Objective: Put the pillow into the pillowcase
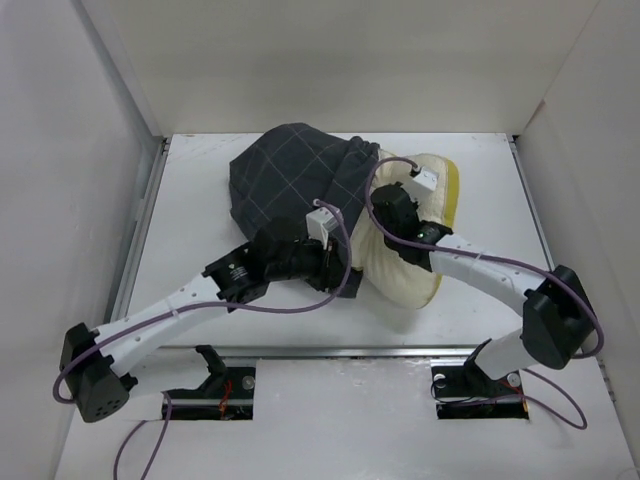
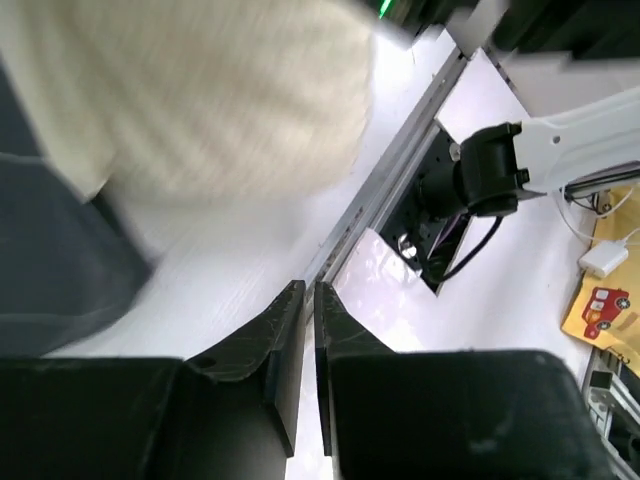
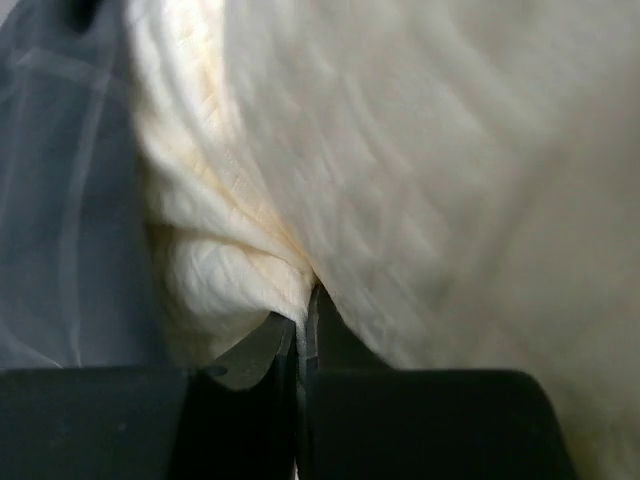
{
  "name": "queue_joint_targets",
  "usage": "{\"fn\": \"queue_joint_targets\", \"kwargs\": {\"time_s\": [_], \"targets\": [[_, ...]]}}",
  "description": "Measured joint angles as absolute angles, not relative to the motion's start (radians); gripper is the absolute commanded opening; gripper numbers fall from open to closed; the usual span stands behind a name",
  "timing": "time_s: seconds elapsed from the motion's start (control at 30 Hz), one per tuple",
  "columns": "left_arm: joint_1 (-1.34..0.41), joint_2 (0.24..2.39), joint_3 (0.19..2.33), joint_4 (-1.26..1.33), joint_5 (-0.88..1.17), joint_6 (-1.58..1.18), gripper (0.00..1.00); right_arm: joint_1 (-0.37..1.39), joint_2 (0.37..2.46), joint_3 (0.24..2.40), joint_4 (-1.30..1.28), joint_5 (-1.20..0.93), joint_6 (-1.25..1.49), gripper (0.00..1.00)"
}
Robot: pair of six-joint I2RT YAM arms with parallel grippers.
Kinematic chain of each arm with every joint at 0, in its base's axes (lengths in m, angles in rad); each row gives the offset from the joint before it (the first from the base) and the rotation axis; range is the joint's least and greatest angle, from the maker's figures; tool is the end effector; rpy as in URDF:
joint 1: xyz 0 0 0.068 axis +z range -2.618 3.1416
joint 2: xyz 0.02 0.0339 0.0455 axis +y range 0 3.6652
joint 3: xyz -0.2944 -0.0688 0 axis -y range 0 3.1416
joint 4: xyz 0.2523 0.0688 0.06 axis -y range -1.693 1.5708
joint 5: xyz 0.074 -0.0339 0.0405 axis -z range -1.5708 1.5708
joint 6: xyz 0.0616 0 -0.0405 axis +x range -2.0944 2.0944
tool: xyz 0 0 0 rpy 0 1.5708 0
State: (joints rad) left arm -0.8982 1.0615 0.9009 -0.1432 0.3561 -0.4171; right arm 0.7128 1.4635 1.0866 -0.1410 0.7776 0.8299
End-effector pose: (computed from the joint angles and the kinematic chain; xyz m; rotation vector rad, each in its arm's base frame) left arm 0.1457 -0.2174 0.3500 0.7447 1.9090 -1.2014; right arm 0.2912 0.1946 0.3108 0.5581 1.8549 0.2100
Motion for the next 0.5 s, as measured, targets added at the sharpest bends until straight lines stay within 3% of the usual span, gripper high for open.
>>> {"fn": "queue_joint_targets", "kwargs": {"time_s": [0.03,0.17,0.2,0.23,0.3,0.37,0.4,0.5], "targets": [[-0.902,1.078,0.904,-0.127,0.356,-0.421,0.09,0.712,1.467,1.049,-0.09,0.744,0.836,0.0],[-0.896,1.244,0.986,-0.095,0.357,-0.406,0.24,0.701,1.529,0.893,0.116,0.532,0.813,0.28],[-0.888,1.296,1.023,-0.108,0.354,-0.386,0.3,0.701,1.543,0.871,0.147,0.485,0.808,0.55],[-0.88,1.34,1.063,-0.133,0.344,-0.371,0.31,0.701,1.547,0.857,0.167,0.442,0.804,0.65],[-0.865,1.409,1.144,-0.187,0.297,-0.339,0.52,0.699,1.529,0.843,0.173,0.391,0.788,0.82],[-0.854,1.41,1.178,-0.223,0.237,-0.316,0.69,0.696,1.476,0.841,0.155,0.373,0.767,0.9],[-0.85,1.393,1.185,-0.236,0.202,-0.308,0.99,0.696,1.435,0.843,0.132,0.373,0.753,0.91],[-0.847,1.307,1.187,-0.286,0.078,-0.322,1.0,0.695,1.283,0.857,0.063,0.36,0.659,0.99]]}}
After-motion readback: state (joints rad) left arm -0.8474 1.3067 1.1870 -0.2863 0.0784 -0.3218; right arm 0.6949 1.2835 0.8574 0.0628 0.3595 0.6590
